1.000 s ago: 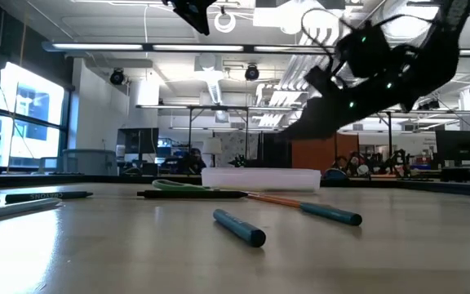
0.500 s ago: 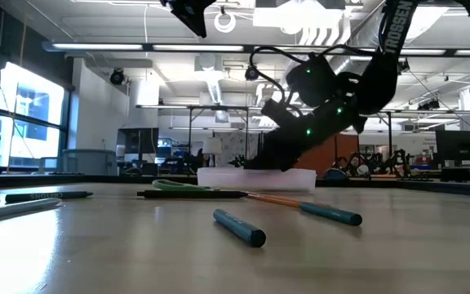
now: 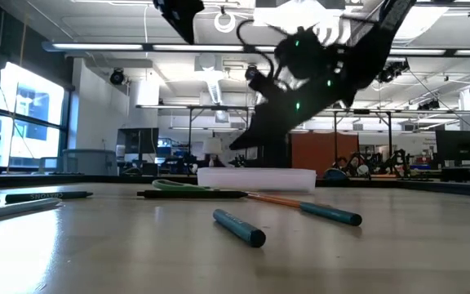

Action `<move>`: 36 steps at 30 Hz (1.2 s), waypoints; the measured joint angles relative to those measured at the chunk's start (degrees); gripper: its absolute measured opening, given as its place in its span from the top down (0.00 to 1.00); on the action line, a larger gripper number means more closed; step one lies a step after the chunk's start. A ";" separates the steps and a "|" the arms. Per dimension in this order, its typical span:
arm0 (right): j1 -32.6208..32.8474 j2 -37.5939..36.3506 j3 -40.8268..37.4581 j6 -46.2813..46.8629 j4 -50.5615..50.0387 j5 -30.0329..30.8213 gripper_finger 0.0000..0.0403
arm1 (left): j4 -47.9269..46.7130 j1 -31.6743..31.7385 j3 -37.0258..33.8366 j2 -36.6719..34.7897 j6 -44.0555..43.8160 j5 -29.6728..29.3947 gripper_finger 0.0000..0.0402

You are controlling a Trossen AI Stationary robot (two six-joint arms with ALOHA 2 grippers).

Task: Pick & place school supplies into a supply box
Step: Put the top dark green crayon into the supply box

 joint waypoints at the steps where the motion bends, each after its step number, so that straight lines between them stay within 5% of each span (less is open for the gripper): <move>1: 0.66 -1.34 0.38 -0.69 -1.39 0.58 0.78 | -0.66 -0.01 0.00 0.00 -0.64 -0.02 0.63; 9: 7.14 -12.52 -0.97 13.72 -10.10 2.21 0.78 | -8.29 -0.44 0.02 0.00 -9.86 9.55 0.63; 18: 22.22 -13.44 -2.31 15.08 -17.31 18.68 0.78 | -11.15 -4.34 -3.64 -0.93 -19.86 12.24 0.63; 26: 28.76 -13.87 -2.26 15.46 -17.63 24.87 0.78 | -3.33 -16.69 -14.99 -3.78 -30.04 10.76 0.63; 36: 31.40 -13.87 -2.26 15.17 -19.89 29.26 0.78 | 2.16 -29.80 -32.16 -4.32 -53.72 2.52 0.63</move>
